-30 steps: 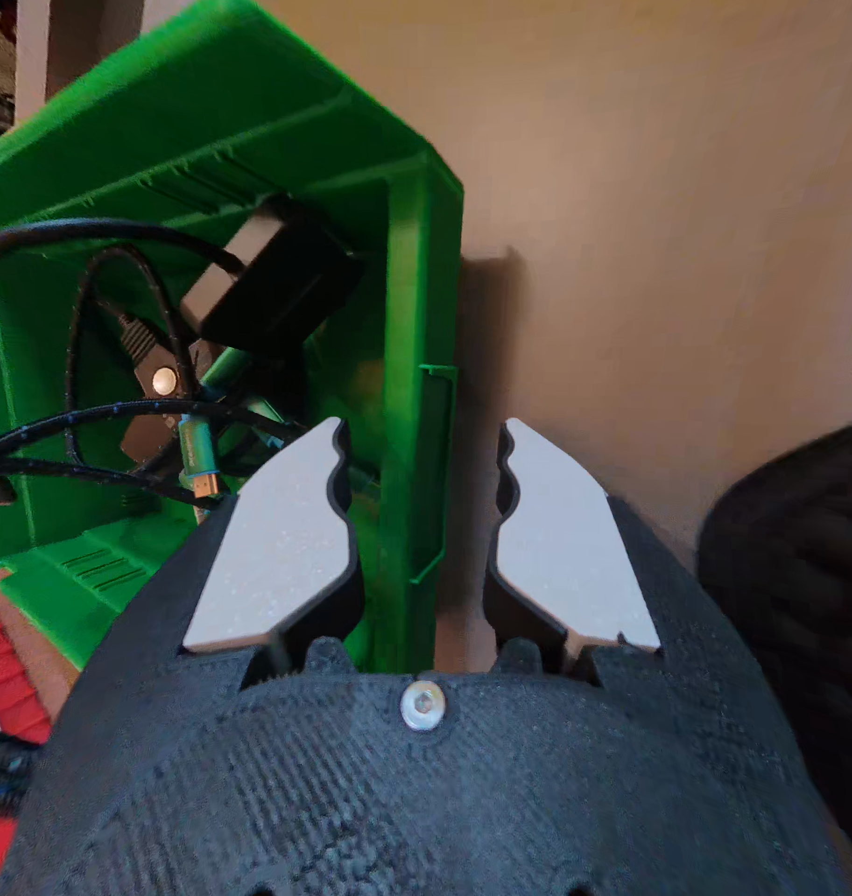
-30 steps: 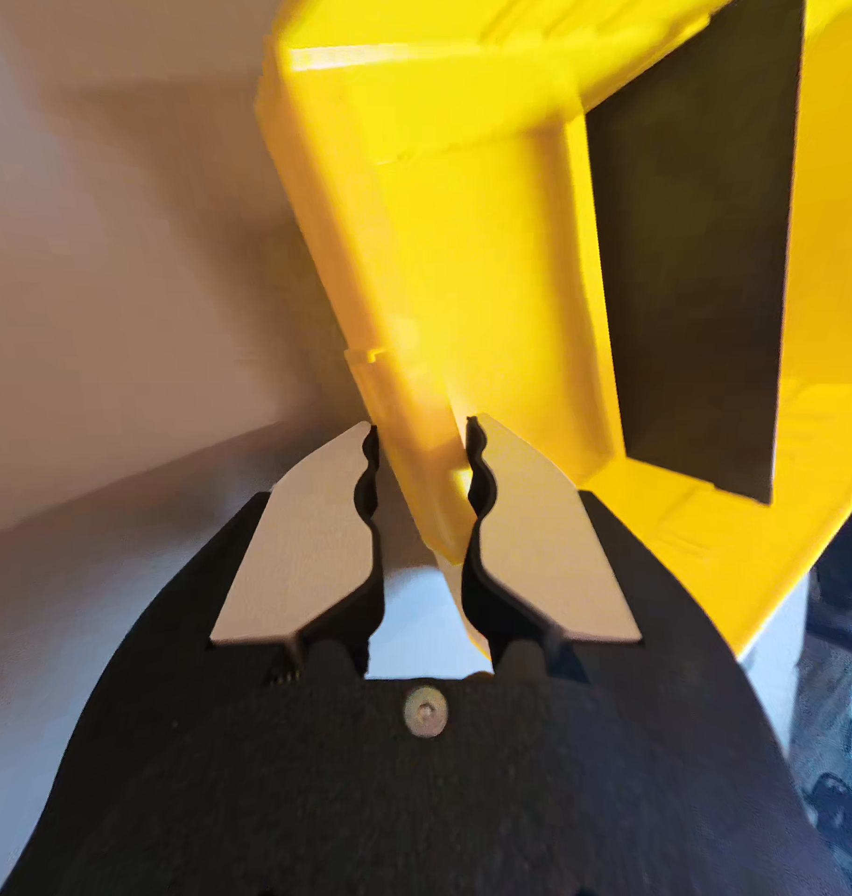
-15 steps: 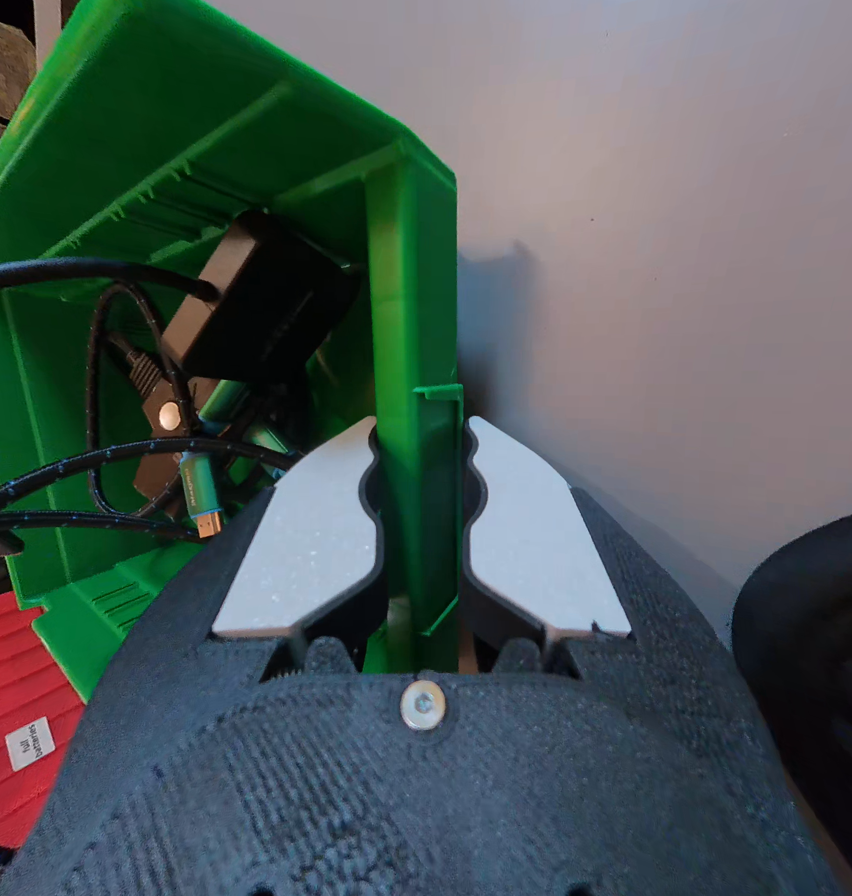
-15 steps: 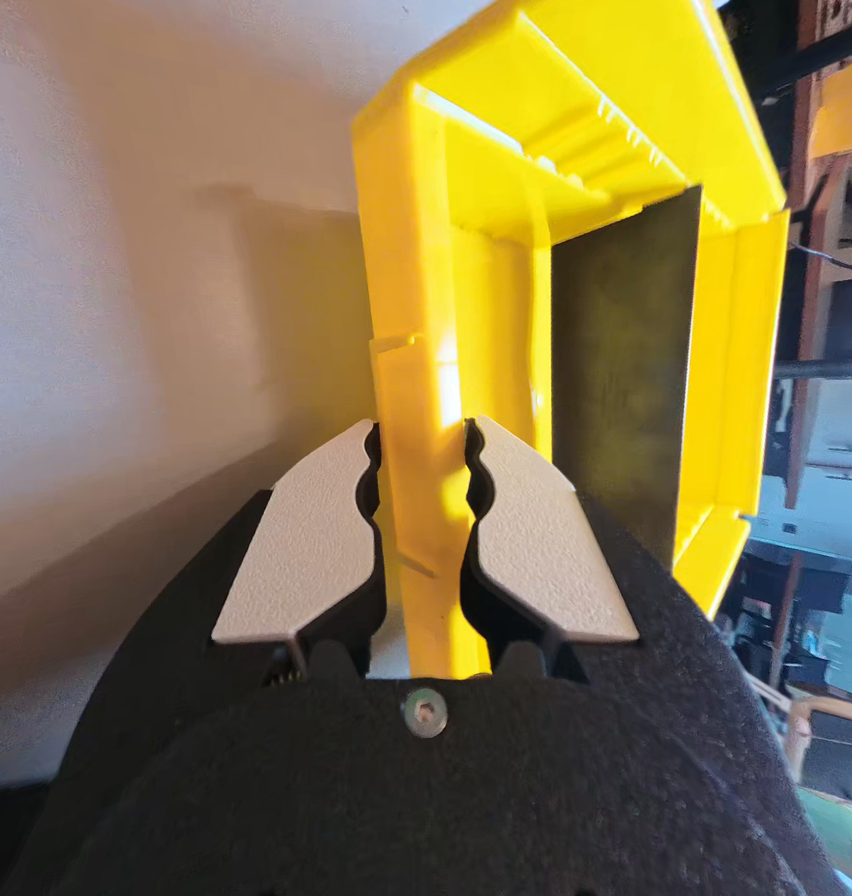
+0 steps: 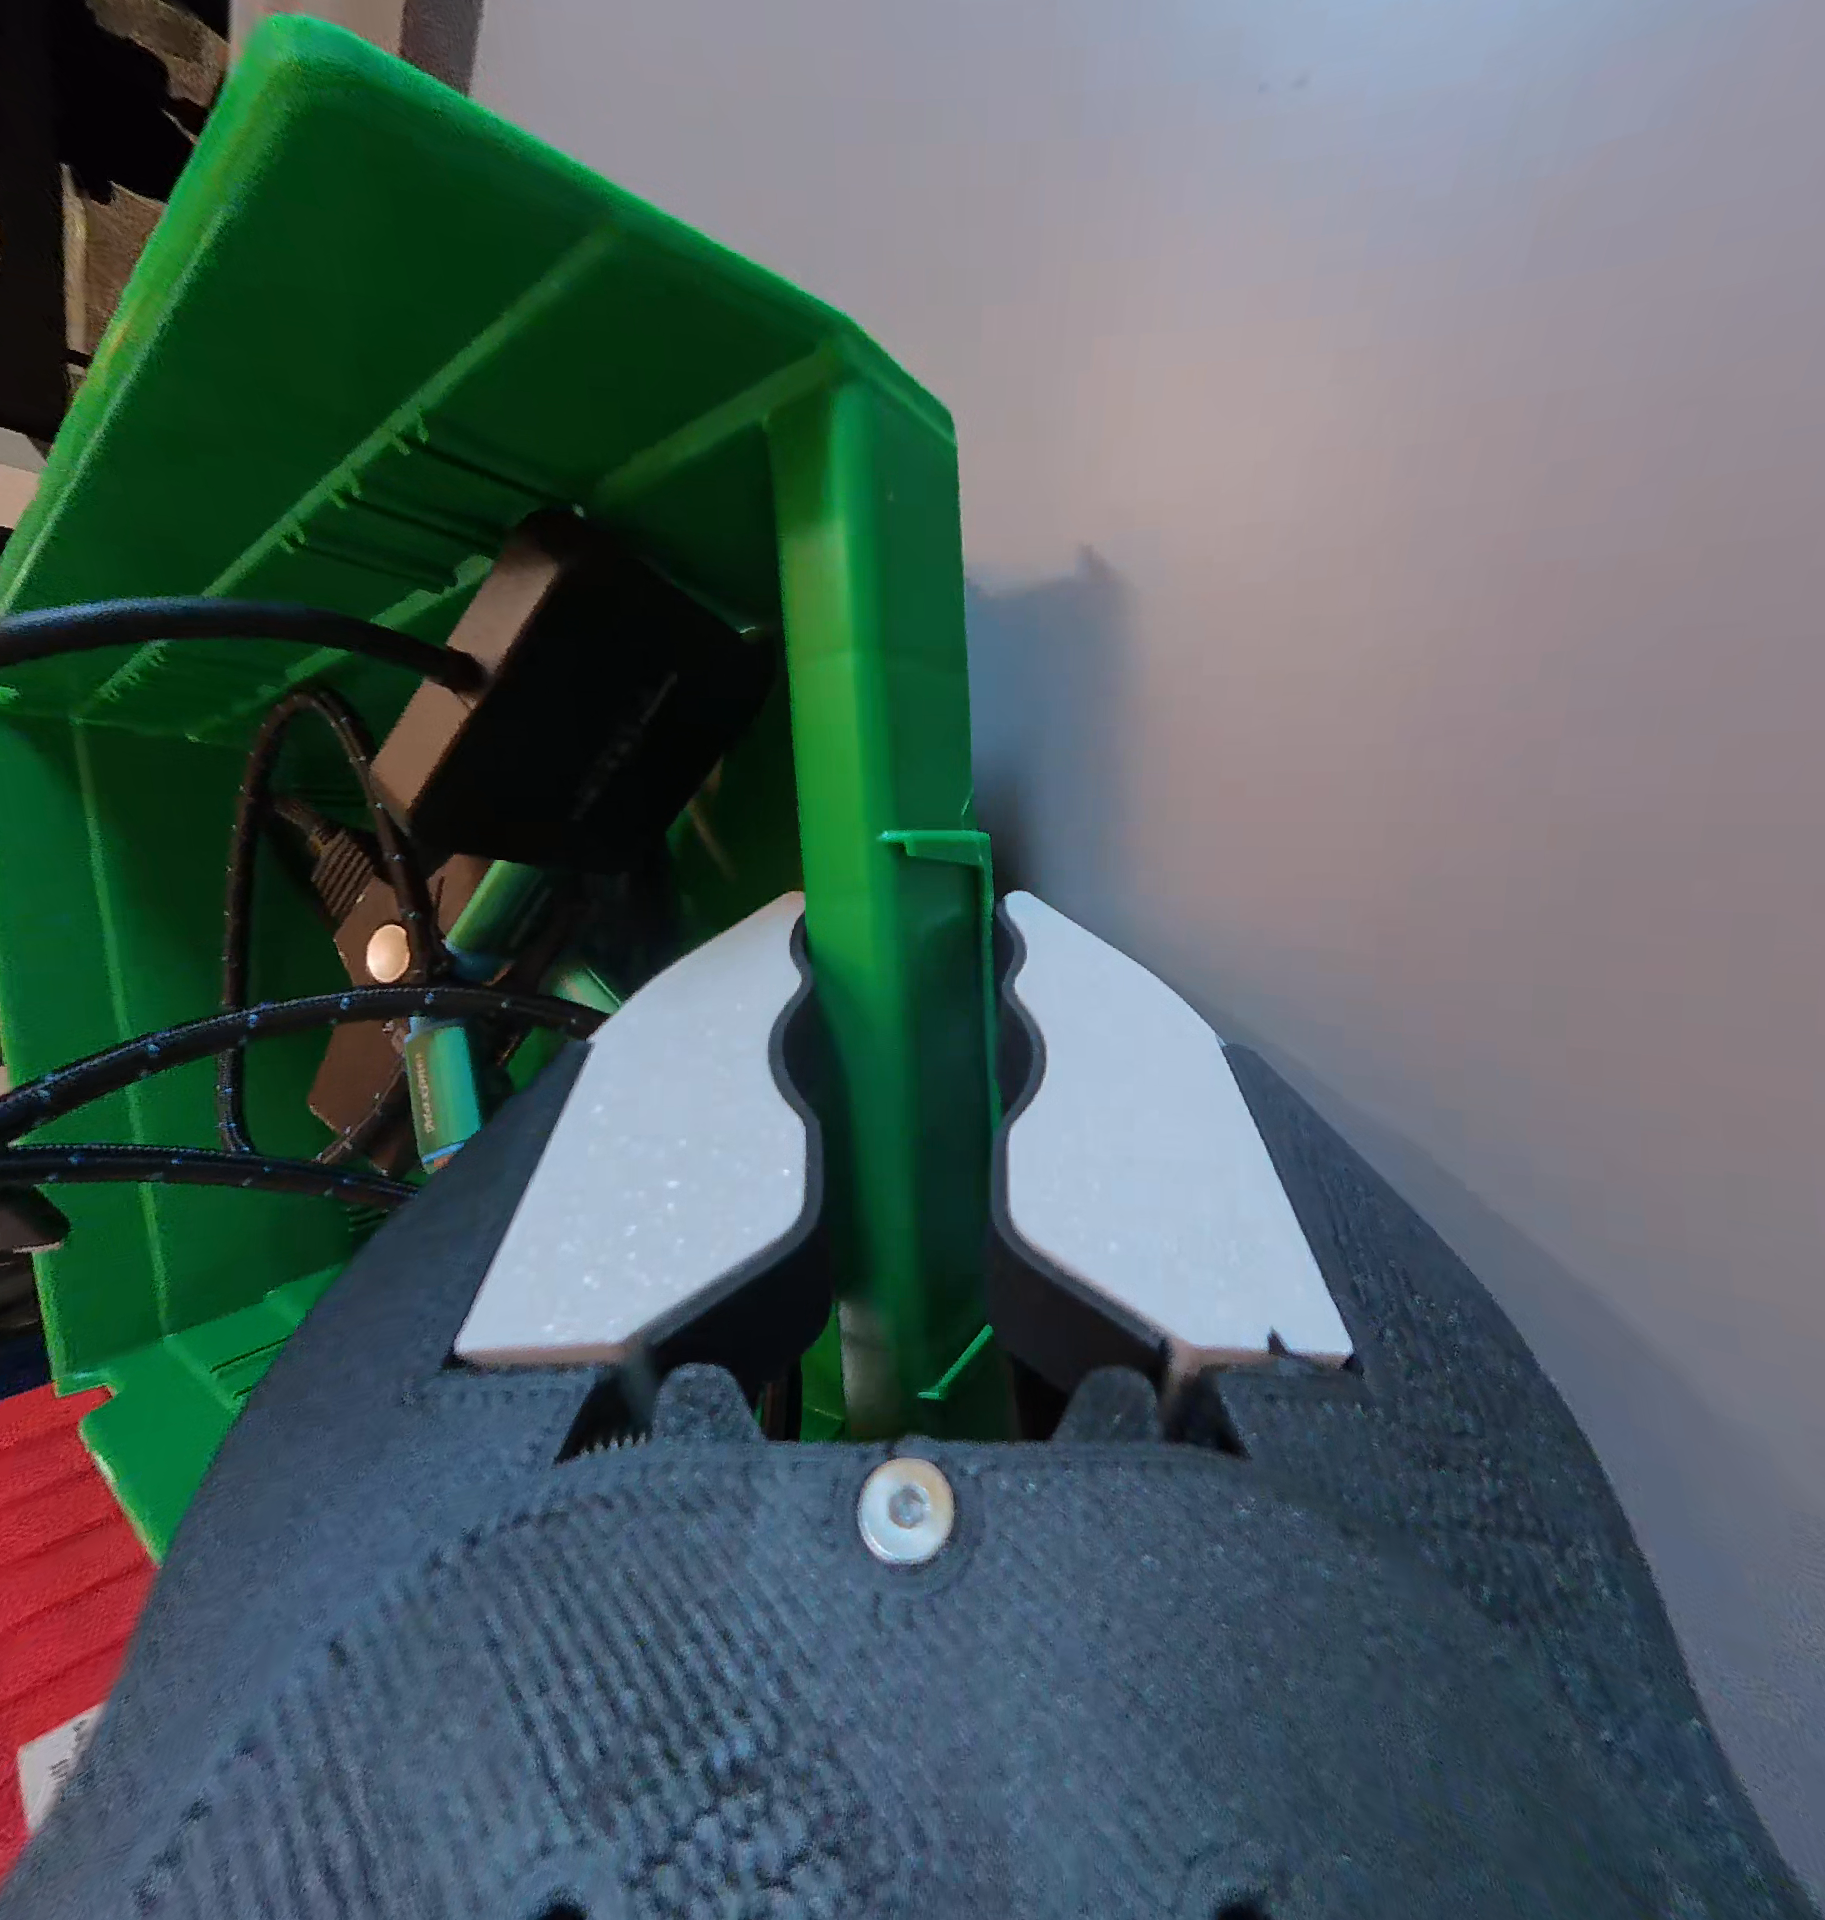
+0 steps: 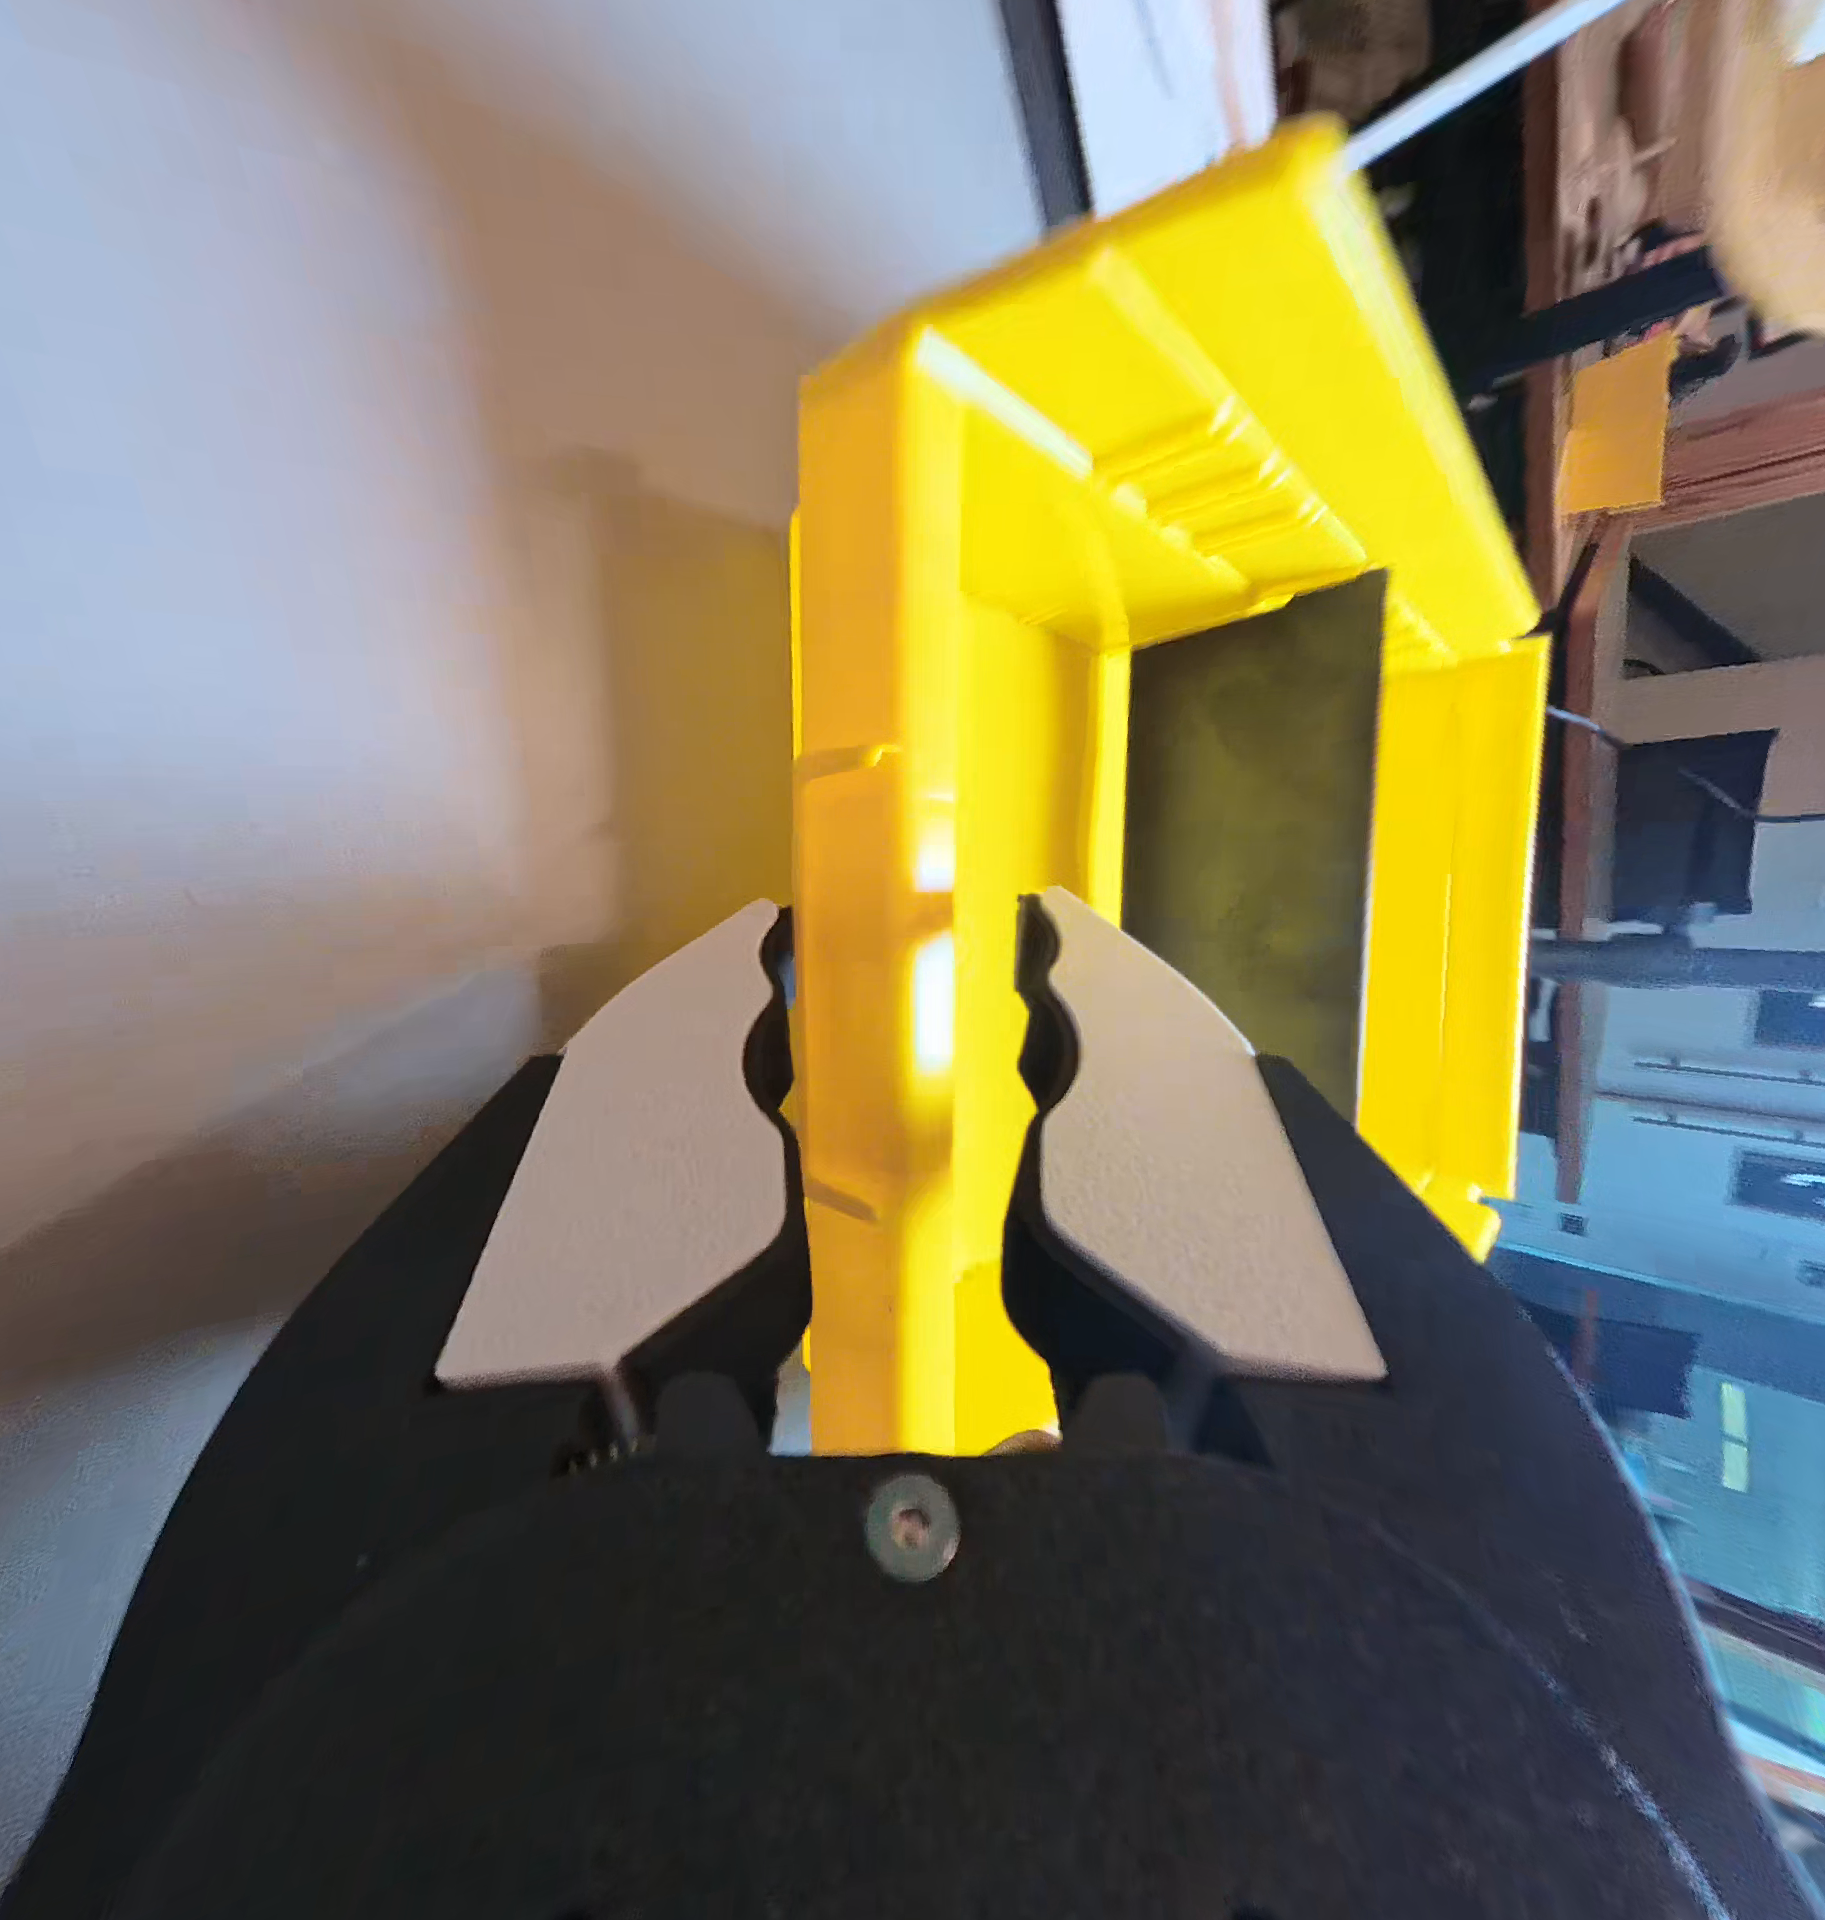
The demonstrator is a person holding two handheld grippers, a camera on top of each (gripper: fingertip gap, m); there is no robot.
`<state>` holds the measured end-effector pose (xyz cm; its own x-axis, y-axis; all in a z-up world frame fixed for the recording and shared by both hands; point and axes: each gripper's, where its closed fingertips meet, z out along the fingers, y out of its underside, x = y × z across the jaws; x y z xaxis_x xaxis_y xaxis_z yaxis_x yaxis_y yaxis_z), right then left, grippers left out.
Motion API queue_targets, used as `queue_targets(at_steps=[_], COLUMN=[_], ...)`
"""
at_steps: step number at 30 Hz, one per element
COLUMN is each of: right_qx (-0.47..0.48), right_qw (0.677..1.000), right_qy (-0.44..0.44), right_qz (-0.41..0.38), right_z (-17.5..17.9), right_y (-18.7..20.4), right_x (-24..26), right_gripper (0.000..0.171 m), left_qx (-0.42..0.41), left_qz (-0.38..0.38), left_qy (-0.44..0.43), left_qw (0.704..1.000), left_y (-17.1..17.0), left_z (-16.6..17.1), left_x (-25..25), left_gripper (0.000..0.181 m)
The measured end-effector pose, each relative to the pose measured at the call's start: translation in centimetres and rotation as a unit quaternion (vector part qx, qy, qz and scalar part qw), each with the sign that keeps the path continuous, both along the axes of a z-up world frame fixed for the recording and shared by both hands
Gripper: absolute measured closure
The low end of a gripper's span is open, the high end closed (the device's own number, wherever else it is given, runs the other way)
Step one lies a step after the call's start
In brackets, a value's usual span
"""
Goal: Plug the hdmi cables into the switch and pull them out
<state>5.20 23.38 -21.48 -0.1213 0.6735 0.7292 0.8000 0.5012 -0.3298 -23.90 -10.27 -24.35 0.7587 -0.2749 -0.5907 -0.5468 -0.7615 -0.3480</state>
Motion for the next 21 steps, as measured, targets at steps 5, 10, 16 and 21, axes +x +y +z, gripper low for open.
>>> queue_targets(at_steps=[5, 10, 16, 21], right_qx=[-0.113, -0.167, -0.258, -0.219], right_qw=[0.976, 0.941, 0.886, 0.906], right_qy=[0.185, 0.291, 0.381, 0.361], right_qz=[0.025, 0.045, 0.055, 0.041], right_z=[8.3, 15.3, 17.9, 17.4], right_y=[-5.3, -7.2, -7.6, -6.9], right_x=[-3.9, -5.5, -6.0, -5.2], right_gripper=[0.134, 0.135, 0.142, 0.143], left_qx=[0.047, 0.168, 0.19, 0.185], left_qz=[0.023, 0.019, 0.051, 0.143], left_qy=[0.011, -0.114, -0.237, -0.179], left_qw=[0.999, 0.979, 0.952, 0.956], left_y=[1.3, 1.0, 1.5, 5.3], left_z=[0.9, 6.5, 10.6, 7.5], left_x=[-3.4, -1.9, -1.0, -4.2], left_gripper=[0.131, 0.14, 0.142, 0.143])
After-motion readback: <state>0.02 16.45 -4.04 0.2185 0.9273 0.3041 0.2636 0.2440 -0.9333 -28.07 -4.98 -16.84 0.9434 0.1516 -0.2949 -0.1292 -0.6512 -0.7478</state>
